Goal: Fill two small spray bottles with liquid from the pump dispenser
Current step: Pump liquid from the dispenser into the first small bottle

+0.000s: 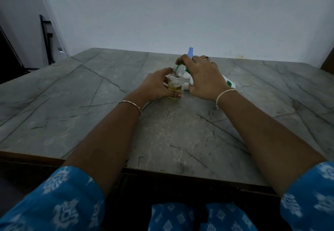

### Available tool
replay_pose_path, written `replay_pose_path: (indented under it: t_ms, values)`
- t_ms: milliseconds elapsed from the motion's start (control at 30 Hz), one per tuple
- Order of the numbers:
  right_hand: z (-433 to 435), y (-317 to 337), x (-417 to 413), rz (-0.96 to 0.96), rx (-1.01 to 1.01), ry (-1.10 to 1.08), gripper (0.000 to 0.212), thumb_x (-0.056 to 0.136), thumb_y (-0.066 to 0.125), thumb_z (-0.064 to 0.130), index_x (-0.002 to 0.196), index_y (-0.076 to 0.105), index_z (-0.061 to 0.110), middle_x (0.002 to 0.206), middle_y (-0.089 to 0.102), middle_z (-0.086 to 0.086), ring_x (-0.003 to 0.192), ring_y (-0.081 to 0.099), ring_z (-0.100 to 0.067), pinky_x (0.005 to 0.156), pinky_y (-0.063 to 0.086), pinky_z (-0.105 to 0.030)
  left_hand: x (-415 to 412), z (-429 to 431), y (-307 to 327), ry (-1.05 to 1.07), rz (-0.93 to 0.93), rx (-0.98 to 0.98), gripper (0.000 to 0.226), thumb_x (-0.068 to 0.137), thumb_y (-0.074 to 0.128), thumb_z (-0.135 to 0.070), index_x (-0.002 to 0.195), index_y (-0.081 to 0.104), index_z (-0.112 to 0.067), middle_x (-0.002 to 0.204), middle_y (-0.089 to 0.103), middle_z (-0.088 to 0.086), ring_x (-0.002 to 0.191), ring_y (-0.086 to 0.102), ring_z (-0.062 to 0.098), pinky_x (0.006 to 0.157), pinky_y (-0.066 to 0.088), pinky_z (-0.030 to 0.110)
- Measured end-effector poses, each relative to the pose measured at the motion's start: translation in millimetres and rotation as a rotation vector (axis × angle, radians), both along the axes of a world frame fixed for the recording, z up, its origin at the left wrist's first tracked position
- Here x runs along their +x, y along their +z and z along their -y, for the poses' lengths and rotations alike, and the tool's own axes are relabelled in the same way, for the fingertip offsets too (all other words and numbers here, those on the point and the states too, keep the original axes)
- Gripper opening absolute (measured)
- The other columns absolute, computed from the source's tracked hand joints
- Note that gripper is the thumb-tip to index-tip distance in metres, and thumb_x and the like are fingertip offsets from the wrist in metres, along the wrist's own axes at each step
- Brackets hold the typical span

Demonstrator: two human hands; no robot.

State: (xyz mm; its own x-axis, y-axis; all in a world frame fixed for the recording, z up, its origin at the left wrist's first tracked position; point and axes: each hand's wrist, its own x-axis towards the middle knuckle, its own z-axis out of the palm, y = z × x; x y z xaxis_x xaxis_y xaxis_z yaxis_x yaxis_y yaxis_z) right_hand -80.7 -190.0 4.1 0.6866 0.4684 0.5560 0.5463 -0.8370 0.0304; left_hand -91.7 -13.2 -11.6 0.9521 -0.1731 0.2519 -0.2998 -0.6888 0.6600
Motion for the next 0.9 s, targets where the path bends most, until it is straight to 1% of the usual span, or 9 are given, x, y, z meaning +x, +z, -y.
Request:
replay_pose_path:
  t_ms: [100, 200, 267, 433, 533, 667, 767, 900]
  values:
    - [0.4, -0.8, -0.1, 0.007, -0.042, -0.020, 0.071, 0.076, 0.066, 0.016, 0.139, 0.035, 0.028, 0.104, 0.054, -0.011, 0.102, 0.051, -0.032, 0.088, 0.044, -0.047, 0.5, -0.9, -0.8, 0.001, -0.006, -0.013, 0.091, 0.063, 0.088, -0.030, 0.141, 0.043, -0.018, 0.122, 0.062, 0.003, 0.105, 0.064, 0.020, 0.099, 0.049, 0.037]
    - [3.7, -1.1, -0.5, 0.012, -0.075, -0.030, 0.079, 0.077, 0.066, 0.019, 0.145, 0.028, 0.033, 0.102, 0.052, -0.010, 0.101, 0.051, -0.032, 0.087, 0.046, -0.047, 4.2, -2.0, -2.7, 0.009, -0.009, -0.013, 0.096, 0.060, 0.090, -0.033, 0.142, 0.042, -0.017, 0.128, 0.061, 0.008, 0.106, 0.064, 0.022, 0.100, 0.049, 0.042]
    - [5.4, -0.8, -0.5, 0.008, -0.073, -0.025, 0.079, 0.078, 0.065, 0.019, 0.146, 0.027, 0.033, 0.102, 0.052, -0.010, 0.101, 0.051, -0.033, 0.087, 0.046, -0.046, 5.4, -1.7, -3.0, 0.012, -0.014, -0.003, 0.099, 0.060, 0.089, -0.035, 0.144, 0.040, -0.016, 0.131, 0.059, 0.008, 0.108, 0.063, 0.022, 0.101, 0.049, 0.043]
    - [3.4, -0.6, -1.3, 0.006, -0.069, -0.032, 0.076, 0.076, 0.065, 0.016, 0.142, 0.030, 0.032, 0.100, 0.051, -0.009, 0.100, 0.051, -0.033, 0.086, 0.045, -0.047, 7.3, -2.5, -3.9, 0.010, 0.004, 0.005, 0.097, 0.058, 0.090, -0.036, 0.141, 0.043, -0.019, 0.131, 0.060, 0.005, 0.111, 0.061, 0.020, 0.100, 0.049, 0.041]
    - [1.4, -0.9, -0.5, 0.010, -0.047, -0.031, 0.071, 0.076, 0.065, 0.016, 0.139, 0.034, 0.030, 0.101, 0.053, -0.010, 0.101, 0.051, -0.033, 0.088, 0.044, -0.047, 8.4, -3.0, -4.6, -0.002, 0.012, -0.001, 0.095, 0.056, 0.091, -0.038, 0.139, 0.047, -0.019, 0.127, 0.062, 0.004, 0.108, 0.063, 0.019, 0.098, 0.051, 0.043]
    - [-3.7, -0.6, 0.9, 0.011, -0.010, -0.020, 0.065, 0.075, 0.065, 0.014, 0.133, 0.038, 0.026, 0.103, 0.055, -0.010, 0.100, 0.052, -0.032, 0.089, 0.045, -0.048, 9.3, -3.7, -5.7, 0.001, -0.001, -0.008, 0.098, 0.055, 0.091, -0.038, 0.140, 0.045, -0.019, 0.126, 0.063, 0.005, 0.105, 0.064, 0.021, 0.098, 0.051, 0.043]
    - [-1.0, -1.1, 1.6, -0.001, -0.010, -0.005, 0.068, 0.073, 0.064, 0.015, 0.134, 0.037, 0.028, 0.099, 0.054, -0.008, 0.095, 0.052, -0.031, 0.085, 0.047, -0.047, 10.2, -3.9, -5.3, -0.002, 0.003, -0.011, 0.095, 0.056, 0.091, -0.037, 0.139, 0.047, -0.019, 0.125, 0.063, 0.005, 0.103, 0.065, 0.020, 0.098, 0.051, 0.042]
    - [4.1, -1.0, 1.1, -0.030, -0.026, 0.007, 0.076, 0.073, 0.065, 0.017, 0.139, 0.031, 0.032, 0.092, 0.047, -0.003, 0.092, 0.050, -0.029, 0.082, 0.047, -0.045, 9.5, -3.9, -5.3, -0.004, 0.003, -0.023, 0.092, 0.058, 0.091, -0.033, 0.138, 0.047, -0.019, 0.122, 0.064, 0.005, 0.101, 0.066, 0.020, 0.096, 0.052, 0.040]
